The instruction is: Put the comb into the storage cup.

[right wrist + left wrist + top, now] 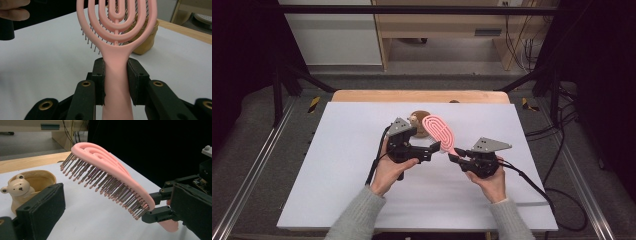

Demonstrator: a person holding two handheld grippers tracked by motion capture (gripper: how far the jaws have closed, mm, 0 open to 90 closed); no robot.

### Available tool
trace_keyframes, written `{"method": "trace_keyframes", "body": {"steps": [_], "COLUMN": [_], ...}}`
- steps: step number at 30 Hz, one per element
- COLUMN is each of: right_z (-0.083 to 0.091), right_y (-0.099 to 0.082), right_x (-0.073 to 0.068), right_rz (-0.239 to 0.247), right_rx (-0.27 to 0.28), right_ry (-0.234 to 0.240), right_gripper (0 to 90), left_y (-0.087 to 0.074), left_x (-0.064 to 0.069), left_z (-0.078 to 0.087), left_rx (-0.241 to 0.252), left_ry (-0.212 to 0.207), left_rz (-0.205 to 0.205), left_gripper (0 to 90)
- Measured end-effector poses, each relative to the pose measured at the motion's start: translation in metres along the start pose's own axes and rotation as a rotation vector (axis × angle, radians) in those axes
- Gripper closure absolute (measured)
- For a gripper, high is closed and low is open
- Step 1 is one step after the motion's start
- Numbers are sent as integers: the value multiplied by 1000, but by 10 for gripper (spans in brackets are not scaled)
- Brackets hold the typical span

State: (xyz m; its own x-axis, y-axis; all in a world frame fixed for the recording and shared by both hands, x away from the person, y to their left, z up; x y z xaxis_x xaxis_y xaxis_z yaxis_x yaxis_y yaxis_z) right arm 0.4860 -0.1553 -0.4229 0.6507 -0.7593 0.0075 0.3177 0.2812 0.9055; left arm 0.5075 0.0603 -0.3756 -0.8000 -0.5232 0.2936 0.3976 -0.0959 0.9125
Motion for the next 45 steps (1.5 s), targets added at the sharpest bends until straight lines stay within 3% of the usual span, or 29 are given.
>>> {"method": "trace_keyframes", "body": {"steps": [11,30,45], "right_z": [0,0,-2], "right_y": [0,0,-1], "right_x": [0,-1,-2], "right_rz": [1,9,24], "right_rx": [6,14,27], "right_ry": [1,6,2], "right_gripper": [701,701,700], "left_y": [-3,-4,-4], "left_x": [1,1,2], "left_z": [-8,-15,-19], "left_rx": [-11,8,26], "left_ry": [-5,9,13], "left_rz": [16,45,104], "left_gripper": [28,192,315]}}
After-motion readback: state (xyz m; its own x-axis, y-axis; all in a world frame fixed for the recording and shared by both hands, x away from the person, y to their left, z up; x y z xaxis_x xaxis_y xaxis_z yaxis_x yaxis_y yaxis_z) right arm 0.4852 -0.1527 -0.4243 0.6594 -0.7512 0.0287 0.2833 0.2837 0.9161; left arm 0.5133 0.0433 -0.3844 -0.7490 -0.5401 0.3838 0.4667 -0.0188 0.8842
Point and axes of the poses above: each handheld gripper's, and its own axes: z roughly backward along the jaws, y roughly out of its top, x roughly to its right, the point moved 3 cm from there along -z, roughly forward along the jaws, and after that the axes turned 10 degrees about -y, right-handed, at the moved point
